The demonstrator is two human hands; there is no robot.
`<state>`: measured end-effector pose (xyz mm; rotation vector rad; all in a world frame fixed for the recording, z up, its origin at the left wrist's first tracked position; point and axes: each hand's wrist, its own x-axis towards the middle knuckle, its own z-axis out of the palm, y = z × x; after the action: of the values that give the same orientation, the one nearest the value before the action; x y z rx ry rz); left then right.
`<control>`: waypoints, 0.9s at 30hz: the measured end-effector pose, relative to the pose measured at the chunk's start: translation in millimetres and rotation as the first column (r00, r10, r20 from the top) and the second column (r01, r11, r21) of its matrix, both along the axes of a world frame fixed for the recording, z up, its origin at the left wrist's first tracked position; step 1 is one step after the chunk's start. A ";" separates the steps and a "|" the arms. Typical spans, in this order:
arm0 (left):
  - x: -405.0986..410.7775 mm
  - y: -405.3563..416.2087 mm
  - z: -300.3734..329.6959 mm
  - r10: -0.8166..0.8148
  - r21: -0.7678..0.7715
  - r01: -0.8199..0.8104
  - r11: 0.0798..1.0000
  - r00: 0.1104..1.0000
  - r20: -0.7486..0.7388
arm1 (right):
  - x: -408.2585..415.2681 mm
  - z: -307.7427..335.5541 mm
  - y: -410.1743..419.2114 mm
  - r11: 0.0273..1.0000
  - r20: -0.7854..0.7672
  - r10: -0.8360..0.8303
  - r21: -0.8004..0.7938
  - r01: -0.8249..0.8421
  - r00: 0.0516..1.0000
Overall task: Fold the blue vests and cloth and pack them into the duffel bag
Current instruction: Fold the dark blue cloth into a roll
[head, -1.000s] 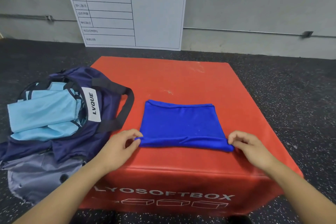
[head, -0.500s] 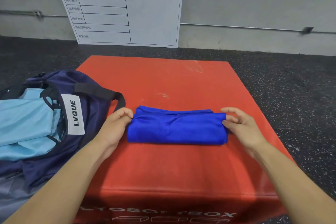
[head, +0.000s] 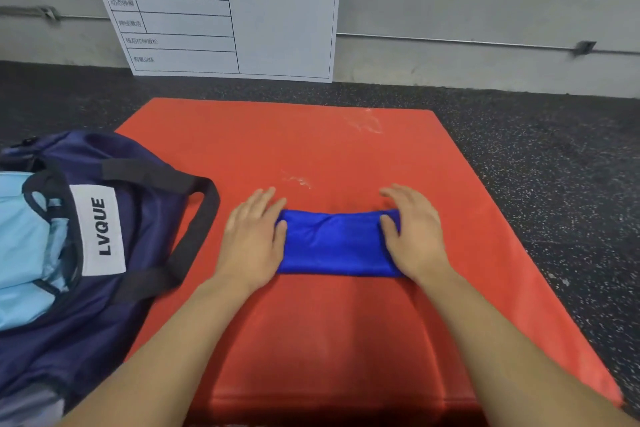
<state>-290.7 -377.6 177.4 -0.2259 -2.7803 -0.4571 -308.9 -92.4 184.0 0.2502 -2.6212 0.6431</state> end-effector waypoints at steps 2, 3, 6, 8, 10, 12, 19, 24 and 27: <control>10.7 23.4 -8.0 -0.086 -0.122 0.086 0.989 0.996 0.011 | 1.3 -7.2 -21.6 0.952 0.130 0.258 0.133 -0.275 0.957; 14.1 30.5 -14.0 -0.097 -0.178 0.100 0.979 0.995 0.029 | 3.3 -12.3 -30.6 0.913 0.219 0.318 0.192 -0.360 0.922; 17.2 27.8 -20.1 -0.060 -0.235 0.096 0.967 0.986 0.157 | 6.6 -20.9 -36.1 0.874 0.365 0.306 0.258 -0.411 0.879; 14.1 15.7 -18.4 -0.037 -0.235 0.085 0.968 0.979 0.198 | 7.6 -19.1 -29.9 0.882 0.394 0.272 0.263 -0.391 0.878; 11.7 3.0 -14.4 -0.003 -0.242 0.058 0.968 0.975 0.222 | 7.8 -17.9 -20.1 0.890 0.411 0.216 0.289 -0.352 0.885; 13.0 -10.3 -11.5 0.041 -0.255 0.023 0.967 0.969 0.244 | 10.8 -16.4 -9.6 0.903 0.422 0.145 0.314 -0.295 0.895; 34.3 -26.5 3.2 0.059 -0.268 -0.024 0.963 0.991 0.122 | 35.1 -4.2 -5.2 0.912 0.467 -0.085 0.393 -0.120 0.880; 61.7 -8.8 16.4 -0.074 -0.294 0.094 0.951 0.994 0.079 | 72.4 14.7 -25.7 0.872 0.537 -0.190 0.477 -0.110 0.822; 80.0 0.6 14.9 -0.107 -0.286 0.154 0.946 0.979 0.173 | 97.4 25.8 -30.4 0.787 0.485 -0.229 0.602 -0.133 0.844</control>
<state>-210.6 -377.0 192.3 -0.4647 -2.9925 -0.0825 -211.4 -122.8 209.9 0.2055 -3.3105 -0.2609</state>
